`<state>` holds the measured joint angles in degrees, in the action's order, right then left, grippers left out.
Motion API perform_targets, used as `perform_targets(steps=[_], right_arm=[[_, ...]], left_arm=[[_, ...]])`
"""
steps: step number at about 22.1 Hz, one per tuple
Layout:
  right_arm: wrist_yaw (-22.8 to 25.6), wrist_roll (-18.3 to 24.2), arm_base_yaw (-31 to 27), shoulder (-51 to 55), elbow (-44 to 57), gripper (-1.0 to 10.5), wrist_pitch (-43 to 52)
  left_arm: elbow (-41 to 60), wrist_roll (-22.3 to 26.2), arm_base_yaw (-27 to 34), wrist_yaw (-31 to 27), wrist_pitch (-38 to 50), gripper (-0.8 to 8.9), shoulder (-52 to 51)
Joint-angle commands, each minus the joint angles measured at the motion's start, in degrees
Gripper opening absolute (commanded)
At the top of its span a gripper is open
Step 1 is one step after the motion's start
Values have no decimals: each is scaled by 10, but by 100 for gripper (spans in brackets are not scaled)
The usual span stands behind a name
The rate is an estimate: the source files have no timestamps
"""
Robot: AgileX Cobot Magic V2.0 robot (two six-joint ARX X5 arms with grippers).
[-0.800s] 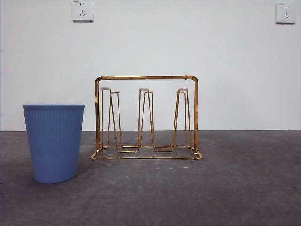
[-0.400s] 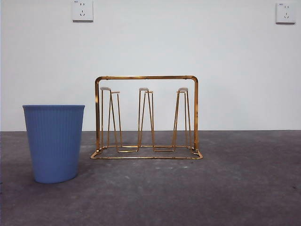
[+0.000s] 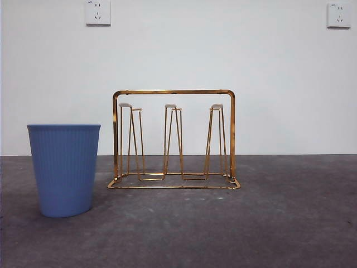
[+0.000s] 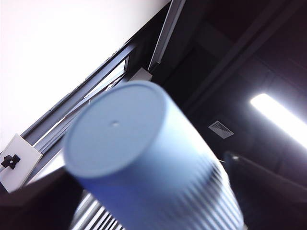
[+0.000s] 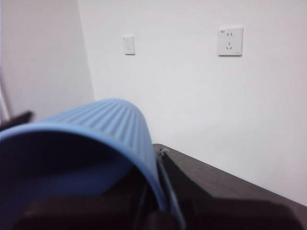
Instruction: Pick up cup 1,put cup 1 in the cup rack,pick up cup 2,put cup 2 in the cup rack
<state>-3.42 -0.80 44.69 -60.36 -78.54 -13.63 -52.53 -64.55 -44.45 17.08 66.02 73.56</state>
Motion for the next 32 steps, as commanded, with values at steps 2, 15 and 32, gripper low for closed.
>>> perform_targets(steps=[2, 15, 32], right_arm=[[7, 4, 0, -2, 3, -12, -10], [7, 4, 0, -1, 3, 12, -72], [96, 11, 0, 93, 3, 258, -297]], left_arm=[[-1, 1, -1, 2, 20, 89, 1], [-1, 1, -1, -2, 26, -8, 1], [-1, 42, 16, 25, -10, -7, -1]])
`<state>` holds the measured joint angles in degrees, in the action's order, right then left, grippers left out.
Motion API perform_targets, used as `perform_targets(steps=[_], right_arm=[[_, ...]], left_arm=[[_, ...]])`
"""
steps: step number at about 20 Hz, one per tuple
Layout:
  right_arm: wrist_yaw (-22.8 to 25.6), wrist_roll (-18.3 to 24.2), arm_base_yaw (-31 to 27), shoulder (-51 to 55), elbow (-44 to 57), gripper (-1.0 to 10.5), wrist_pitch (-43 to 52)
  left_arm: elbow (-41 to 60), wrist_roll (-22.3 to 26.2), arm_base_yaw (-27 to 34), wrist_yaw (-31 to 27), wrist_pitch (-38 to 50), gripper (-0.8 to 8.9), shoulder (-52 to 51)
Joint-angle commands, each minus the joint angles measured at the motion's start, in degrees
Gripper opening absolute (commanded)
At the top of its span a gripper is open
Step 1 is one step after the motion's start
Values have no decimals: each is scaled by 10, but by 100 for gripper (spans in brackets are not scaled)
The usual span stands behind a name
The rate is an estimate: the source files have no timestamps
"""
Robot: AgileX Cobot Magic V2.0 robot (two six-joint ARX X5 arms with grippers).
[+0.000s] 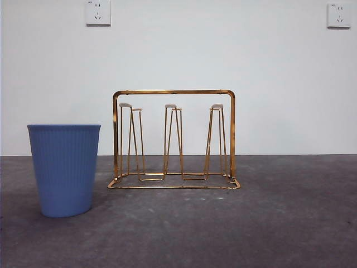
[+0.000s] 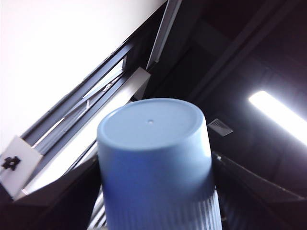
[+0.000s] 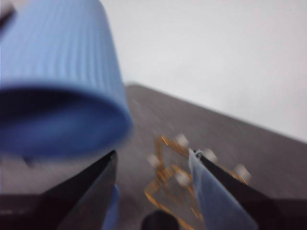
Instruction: Pick up cup 1,put cup 1 in the cup rack,pick up cup 2,put cup 2 in the cup rack
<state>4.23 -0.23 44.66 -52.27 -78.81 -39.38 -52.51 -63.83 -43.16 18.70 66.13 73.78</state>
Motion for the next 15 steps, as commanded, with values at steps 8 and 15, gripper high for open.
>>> perform_targets(steps=[8, 15], right_arm=[[113, 3, 0, 86, 5, 257, -220], [162, -13, 0, 153, 5, 257, -289]], left_arm=[[-9, 249, -14, -37, -237, -6, -14], [-70, 499, -81, -241, -417, -6, -4]])
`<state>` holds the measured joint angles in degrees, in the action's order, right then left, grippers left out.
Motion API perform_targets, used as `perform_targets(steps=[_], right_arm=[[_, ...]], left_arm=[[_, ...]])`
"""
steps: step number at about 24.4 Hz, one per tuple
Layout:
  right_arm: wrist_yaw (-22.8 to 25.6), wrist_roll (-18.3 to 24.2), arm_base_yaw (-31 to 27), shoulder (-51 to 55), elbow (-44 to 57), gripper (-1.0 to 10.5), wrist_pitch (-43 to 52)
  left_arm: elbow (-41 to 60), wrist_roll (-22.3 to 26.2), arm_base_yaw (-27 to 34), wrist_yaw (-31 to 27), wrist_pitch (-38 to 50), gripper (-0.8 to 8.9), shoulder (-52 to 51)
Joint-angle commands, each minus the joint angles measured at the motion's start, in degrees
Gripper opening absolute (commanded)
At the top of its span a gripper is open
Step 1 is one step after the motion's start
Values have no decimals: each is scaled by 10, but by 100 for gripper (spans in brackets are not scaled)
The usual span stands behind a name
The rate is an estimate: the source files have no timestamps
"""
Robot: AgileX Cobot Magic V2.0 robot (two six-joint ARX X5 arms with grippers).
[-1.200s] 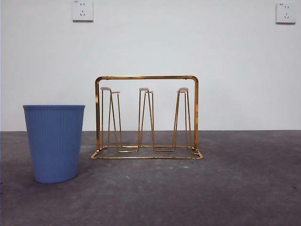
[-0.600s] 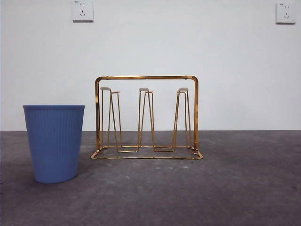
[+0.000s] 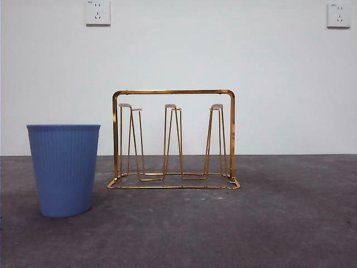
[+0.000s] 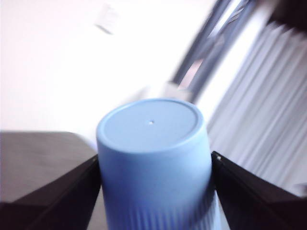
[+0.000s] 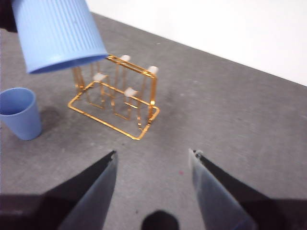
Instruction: Pick up cup 1,put cup 1 in the cup rack,pick up cup 2,put cup 2 in the cup rack
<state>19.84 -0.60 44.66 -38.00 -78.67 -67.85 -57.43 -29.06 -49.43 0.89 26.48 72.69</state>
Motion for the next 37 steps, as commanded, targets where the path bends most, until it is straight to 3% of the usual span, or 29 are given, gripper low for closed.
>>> perform_targets(steps=[1, 5, 13, 37], right_arm=[[12, -9, 0, 18, 4, 257, -9], [21, -9, 0, 38, 4, 257, -17], [31, -9, 0, 42, 4, 257, -45], [15, -9, 0, 42, 4, 257, -47]], left_arm=[[-31, 180, -30, -96, -33, -6, 13], [-70, 243, -56, -189, -69, -6, 45], [-112, 250, -65, -304, -76, -6, 142], [-115, 200, -52, -400, -3, -6, 269]])
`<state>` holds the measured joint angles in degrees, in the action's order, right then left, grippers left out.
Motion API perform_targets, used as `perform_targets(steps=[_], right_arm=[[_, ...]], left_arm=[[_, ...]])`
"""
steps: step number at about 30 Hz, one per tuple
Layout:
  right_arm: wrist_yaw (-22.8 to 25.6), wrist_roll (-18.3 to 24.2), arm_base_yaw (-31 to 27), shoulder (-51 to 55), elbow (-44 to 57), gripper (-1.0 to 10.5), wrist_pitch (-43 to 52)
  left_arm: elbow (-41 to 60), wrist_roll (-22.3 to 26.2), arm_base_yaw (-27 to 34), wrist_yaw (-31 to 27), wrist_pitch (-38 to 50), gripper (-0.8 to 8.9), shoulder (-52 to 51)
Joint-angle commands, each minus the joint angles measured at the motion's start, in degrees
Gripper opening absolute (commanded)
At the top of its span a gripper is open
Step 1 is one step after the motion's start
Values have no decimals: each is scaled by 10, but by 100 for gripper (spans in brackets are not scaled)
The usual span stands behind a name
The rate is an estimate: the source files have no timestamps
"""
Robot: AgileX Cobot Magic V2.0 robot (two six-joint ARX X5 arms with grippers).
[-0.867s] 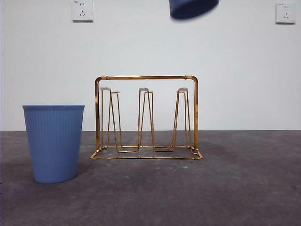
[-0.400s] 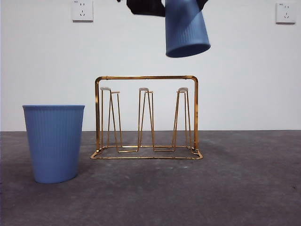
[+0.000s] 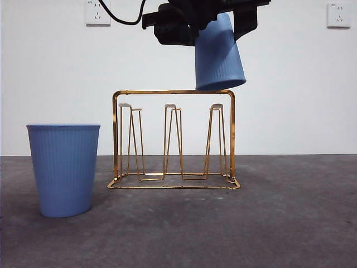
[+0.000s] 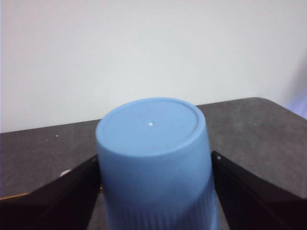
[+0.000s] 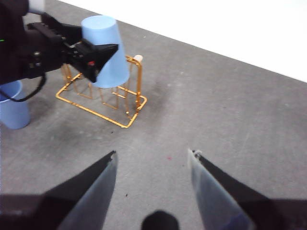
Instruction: Pick up cup 1,put cup 1 in the cup rack,pick up cup 2,put cup 2 in the cup rack
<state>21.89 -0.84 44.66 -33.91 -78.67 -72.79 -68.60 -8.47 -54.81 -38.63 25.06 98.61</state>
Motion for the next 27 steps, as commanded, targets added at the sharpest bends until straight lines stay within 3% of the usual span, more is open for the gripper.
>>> perform_targets(steps=[1, 16, 27], right_arm=[[-10, -6, 0, 1, 4, 257, 3], [-45, -4, 0, 1, 4, 257, -3], [-45, -1, 0, 1, 4, 256, -6]], left_arm=[[-3, -9, 2, -4, 13, -6, 15], [-5, -25, 12, -21, 21, -6, 55], [-6, -36, 14, -17, 19, -6, 87]])
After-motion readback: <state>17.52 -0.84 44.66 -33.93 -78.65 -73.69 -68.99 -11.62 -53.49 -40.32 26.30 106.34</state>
